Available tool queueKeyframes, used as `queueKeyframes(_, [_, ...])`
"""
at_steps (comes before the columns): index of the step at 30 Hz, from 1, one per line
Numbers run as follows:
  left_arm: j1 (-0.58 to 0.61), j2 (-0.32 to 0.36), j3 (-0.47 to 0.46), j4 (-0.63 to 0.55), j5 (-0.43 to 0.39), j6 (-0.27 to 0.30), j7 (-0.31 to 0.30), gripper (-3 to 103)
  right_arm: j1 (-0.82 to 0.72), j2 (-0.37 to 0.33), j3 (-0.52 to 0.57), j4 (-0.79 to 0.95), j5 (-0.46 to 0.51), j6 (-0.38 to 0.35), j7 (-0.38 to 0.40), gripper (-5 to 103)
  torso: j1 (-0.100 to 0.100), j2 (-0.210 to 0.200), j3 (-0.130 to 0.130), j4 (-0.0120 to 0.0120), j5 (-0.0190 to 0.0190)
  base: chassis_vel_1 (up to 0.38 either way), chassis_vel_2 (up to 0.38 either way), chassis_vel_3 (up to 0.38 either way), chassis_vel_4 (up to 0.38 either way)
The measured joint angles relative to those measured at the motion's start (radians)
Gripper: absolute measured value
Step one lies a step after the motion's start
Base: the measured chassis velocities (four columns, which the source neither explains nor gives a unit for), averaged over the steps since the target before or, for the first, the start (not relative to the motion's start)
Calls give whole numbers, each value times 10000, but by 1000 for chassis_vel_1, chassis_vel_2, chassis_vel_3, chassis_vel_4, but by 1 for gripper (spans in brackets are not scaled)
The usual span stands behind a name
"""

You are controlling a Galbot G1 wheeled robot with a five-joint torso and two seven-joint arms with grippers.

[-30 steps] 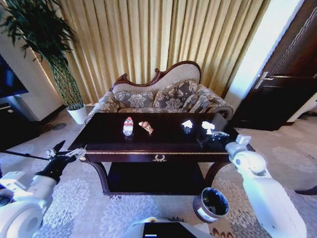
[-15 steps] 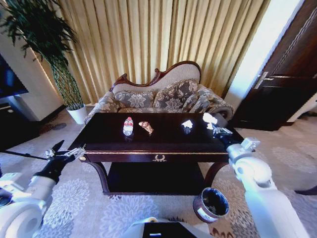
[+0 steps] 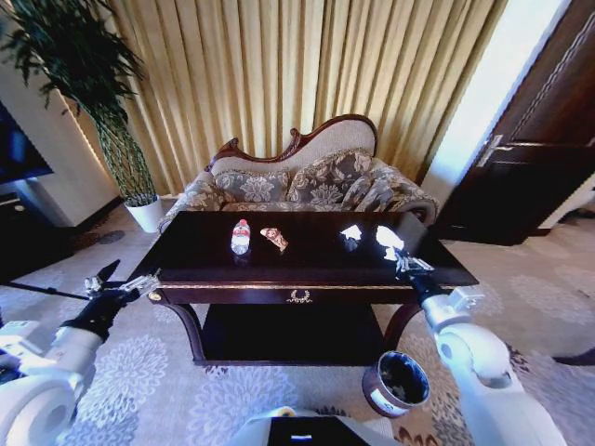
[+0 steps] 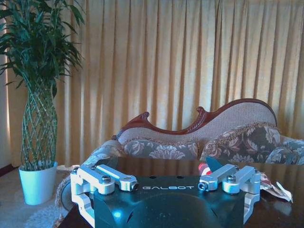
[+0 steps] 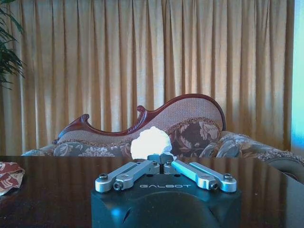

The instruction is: Move to the front of the table and place the trash on the table into the trash bin.

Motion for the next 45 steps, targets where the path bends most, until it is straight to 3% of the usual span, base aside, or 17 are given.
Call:
queueKeyframes(20, [142, -186, 14, -145, 52, 53, 39, 100, 118, 130, 3, -470, 142, 333, 35, 0, -11, 6, -4, 2, 2, 163, -167, -163, 160])
queueKeyframes(30, [46, -286, 73, -103, 59, 56, 92, 100, -416, 470, 729, -841, 75, 82, -215, 0, 10, -7, 6, 3, 3, 7, -11, -12, 7])
queueKeyframes(37, [35, -510, 157, -19, 161, 16, 284, 100, -403, 910, 1082, -2942, -326, 24, -732, 0, 0, -1, 0, 0, 5, -27, 16, 24, -18])
queueKeyframes(45, [8, -685, 259, 156, 394, -125, 475, 100, 682, 1175, 330, -6011, -1789, -89, -745, 0, -4, 1, 0, 0, 3, 0, 0, 0, 0])
